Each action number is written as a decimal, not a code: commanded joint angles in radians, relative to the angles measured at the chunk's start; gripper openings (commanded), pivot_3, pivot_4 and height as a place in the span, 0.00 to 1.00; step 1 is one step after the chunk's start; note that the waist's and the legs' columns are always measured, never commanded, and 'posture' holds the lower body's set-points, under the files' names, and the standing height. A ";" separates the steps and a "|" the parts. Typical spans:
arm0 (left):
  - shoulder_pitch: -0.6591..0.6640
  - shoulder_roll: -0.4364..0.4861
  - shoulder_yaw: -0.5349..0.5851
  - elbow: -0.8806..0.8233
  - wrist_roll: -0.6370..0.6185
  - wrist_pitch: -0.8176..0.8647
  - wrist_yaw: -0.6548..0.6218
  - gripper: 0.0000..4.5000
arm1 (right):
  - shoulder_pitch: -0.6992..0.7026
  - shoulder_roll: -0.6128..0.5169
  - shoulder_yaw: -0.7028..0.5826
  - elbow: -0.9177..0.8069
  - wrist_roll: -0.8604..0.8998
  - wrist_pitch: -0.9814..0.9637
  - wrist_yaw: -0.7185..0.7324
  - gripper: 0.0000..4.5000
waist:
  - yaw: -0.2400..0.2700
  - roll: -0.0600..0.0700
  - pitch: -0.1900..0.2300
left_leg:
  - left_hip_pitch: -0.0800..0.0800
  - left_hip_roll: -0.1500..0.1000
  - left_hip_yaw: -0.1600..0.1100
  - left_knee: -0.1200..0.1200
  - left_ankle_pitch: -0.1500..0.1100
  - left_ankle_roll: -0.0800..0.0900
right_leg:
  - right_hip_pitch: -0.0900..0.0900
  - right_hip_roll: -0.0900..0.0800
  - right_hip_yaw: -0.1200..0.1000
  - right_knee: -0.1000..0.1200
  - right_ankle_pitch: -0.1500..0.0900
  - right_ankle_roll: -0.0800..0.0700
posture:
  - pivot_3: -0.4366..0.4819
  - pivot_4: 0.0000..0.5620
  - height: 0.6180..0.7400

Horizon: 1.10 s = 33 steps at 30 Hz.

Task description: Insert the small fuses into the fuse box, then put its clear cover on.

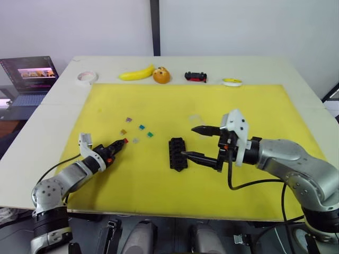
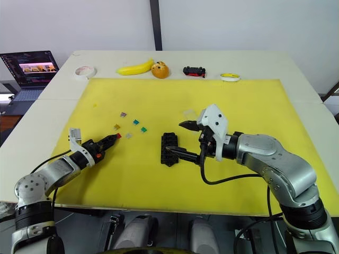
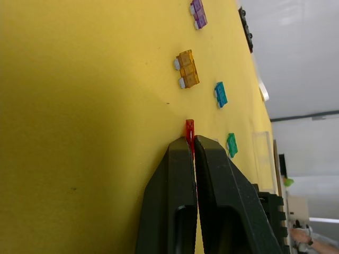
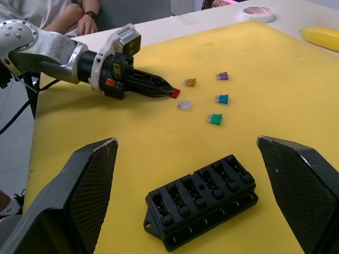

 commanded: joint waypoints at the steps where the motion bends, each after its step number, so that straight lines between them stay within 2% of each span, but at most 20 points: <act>1: 0.015 -0.017 -0.023 0.053 0.037 0.022 0.011 0.02 | -0.009 -0.008 -0.031 -0.030 0.010 -0.006 0.000 1.00 | 0.000 0.000 0.000 | 0.000 0.000 0.000 0.000 0.000 0.000 | 0.000 0.000 0.000 0.000 0.000 0.000 | 0.48 0.27 1.00; 12: 0.029 0.016 0.048 0.019 -0.030 0.038 0.008 0.00 | -0.005 -0.011 -0.046 -0.030 0.020 -0.005 0.001 1.00 | -0.005 0.000 0.000 | 0.000 0.001 0.000 -0.001 0.000 0.000 | -0.001 0.000 0.001 0.000 0.000 0.000 | 0.48 0.27 1.00; 15: 0.022 0.040 0.073 -0.006 -0.110 0.065 0.031 0.00 | -0.003 -0.004 -0.063 -0.027 0.042 0.006 -0.004 1.00 | -0.012 -0.001 0.001 | -0.001 0.002 0.000 -0.001 0.000 0.000 | -0.002 0.000 0.001 0.000 0.000 0.000 | 0.48 0.27 1.00; 17: 0.005 0.076 0.084 -0.061 -0.274 0.097 0.066 0.00 | -0.018 0.032 -0.097 -0.015 0.121 0.047 -0.043 1.00 | -0.024 -0.005 0.003 | -0.001 0.002 0.000 -0.002 0.000 0.000 | -0.003 0.000 0.001 0.000 0.000 0.000 | 0.48 0.27 1.00; 20: -0.002 0.150 0.046 -0.134 -0.506 0.103 0.123 0.00 | -0.068 0.108 -0.146 0.020 0.269 0.120 -0.150 1.00 | -0.031 -0.010 0.006 | -0.006 0.004 -0.002 -0.001 0.001 -0.002 | -0.007 0.001 0.000 0.000 0.000 -0.001 | 0.48 0.27 1.00; 22: -0.004 0.185 0.019 -0.170 -0.592 0.096 0.132 0.00 | -0.098 0.146 -0.165 0.043 0.346 0.160 -0.220 1.00 | -0.035 -0.010 0.006 | -0.011 0.004 -0.002 0.001 0.002 -0.003 | -0.012 0.000 0.000 0.001 0.002 -0.002 | 0.48 0.27 1.00; 28: -0.138 0.127 -0.029 -0.206 -0.609 0.062 0.118 0.00 | -0.177 0.276 -0.187 0.141 0.655 0.200 -0.510 1.00 | -0.034 -0.010 0.006 | -0.017 0.004 -0.001 0.001 0.005 -0.007 | -0.018 0.001 0.000 0.002 0.002 -0.002 | 0.48 0.27 1.00; 33: -0.222 0.047 -0.079 -0.207 -0.609 0.044 0.130 0.00 | -0.212 0.344 -0.152 0.183 0.780 0.166 -0.685 1.00 | -0.048 -0.010 0.006 | -0.017 0.004 0.000 0.001 0.005 -0.009 | -0.018 0.002 0.000 0.002 0.002 -0.002 | 0.48 0.27 1.00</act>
